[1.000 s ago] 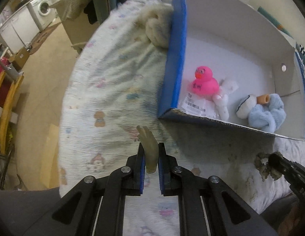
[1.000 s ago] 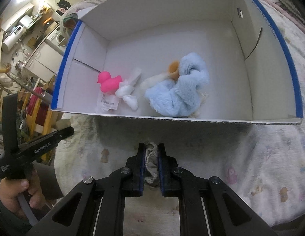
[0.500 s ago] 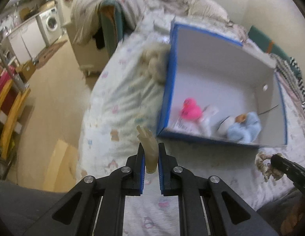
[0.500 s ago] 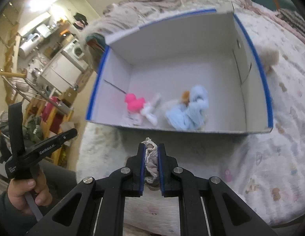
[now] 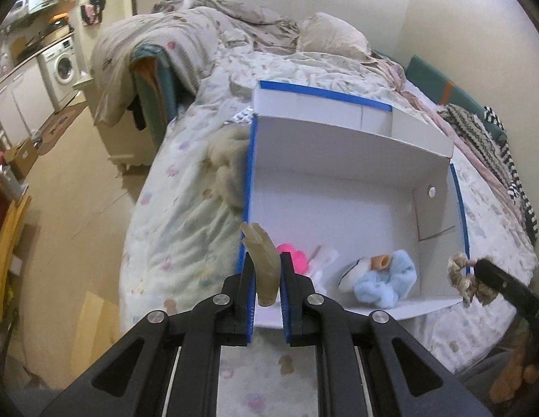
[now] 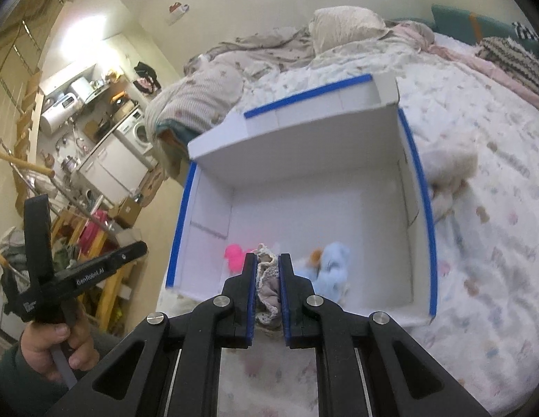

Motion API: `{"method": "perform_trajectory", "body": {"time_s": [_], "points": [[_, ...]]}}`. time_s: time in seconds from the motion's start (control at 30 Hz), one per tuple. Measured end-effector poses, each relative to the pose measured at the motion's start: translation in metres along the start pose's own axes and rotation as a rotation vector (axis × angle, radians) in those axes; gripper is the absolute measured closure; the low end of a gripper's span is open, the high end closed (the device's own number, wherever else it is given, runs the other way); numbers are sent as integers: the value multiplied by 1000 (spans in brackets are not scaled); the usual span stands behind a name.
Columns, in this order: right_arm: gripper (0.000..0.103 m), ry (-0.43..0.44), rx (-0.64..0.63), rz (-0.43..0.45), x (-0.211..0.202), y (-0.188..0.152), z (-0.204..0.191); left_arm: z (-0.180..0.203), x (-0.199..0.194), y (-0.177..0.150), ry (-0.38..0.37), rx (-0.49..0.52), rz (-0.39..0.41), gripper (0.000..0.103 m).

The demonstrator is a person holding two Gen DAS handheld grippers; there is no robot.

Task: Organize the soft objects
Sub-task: 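Carry the tan piece with the left tool while the right tool carries the lace scrunchie into the box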

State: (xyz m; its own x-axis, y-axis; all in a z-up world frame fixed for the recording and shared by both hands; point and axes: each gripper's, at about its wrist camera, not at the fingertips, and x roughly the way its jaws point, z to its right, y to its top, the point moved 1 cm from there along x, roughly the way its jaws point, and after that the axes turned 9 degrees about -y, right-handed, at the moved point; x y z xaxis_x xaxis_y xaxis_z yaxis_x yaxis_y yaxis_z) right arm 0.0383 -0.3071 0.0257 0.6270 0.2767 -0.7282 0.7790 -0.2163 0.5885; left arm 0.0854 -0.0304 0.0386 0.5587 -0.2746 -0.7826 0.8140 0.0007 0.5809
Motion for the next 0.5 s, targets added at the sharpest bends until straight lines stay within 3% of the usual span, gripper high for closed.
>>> {"method": "perform_trajectory", "body": {"time_s": [0.5], "points": [[89,-43,84,-28,51,26,36,33,56,35,-22,102,-55,92]]}}
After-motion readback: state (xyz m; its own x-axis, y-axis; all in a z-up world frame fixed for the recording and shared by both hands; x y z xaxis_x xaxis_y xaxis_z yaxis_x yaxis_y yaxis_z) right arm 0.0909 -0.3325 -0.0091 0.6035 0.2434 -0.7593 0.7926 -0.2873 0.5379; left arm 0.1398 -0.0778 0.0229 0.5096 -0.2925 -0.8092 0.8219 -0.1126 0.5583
